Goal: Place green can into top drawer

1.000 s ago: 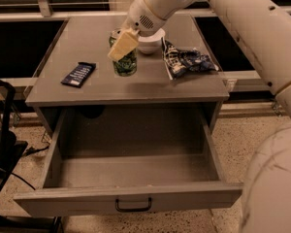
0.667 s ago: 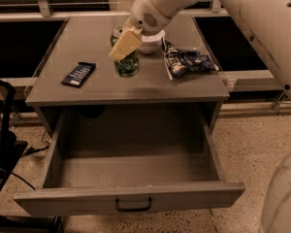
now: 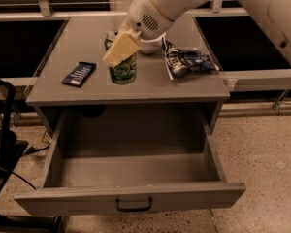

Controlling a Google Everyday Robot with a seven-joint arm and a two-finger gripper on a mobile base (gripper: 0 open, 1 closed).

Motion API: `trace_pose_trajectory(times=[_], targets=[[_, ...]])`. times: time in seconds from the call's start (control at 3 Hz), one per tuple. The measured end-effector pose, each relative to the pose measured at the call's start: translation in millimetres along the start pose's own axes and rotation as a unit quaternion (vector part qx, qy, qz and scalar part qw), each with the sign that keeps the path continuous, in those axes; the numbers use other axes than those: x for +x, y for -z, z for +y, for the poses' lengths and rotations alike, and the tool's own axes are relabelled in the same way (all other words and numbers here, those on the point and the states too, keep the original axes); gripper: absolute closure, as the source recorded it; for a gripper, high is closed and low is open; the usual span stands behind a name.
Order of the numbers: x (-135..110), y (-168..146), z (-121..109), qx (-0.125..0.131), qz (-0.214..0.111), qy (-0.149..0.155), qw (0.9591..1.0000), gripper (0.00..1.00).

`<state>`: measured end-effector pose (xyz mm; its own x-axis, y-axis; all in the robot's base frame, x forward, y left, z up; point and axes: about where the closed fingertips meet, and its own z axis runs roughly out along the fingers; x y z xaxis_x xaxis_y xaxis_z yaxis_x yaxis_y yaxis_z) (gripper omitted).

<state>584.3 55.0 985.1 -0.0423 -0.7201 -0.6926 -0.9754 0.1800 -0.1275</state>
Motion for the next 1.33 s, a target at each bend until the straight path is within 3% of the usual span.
trace_pose_trajectory(times=[0.33, 0.67, 1.33], targets=[[-10.6, 13.1, 12.6, 0.001, -0.007, 0.01, 0.9999, 1.0], [-20.4, 25.7, 39.3, 0.0, -0.024, 0.021, 0.9995, 1.0], [-5.7, 6.7, 75.6, 0.018, -0.089, 0.038, 0.9952, 1.0]])
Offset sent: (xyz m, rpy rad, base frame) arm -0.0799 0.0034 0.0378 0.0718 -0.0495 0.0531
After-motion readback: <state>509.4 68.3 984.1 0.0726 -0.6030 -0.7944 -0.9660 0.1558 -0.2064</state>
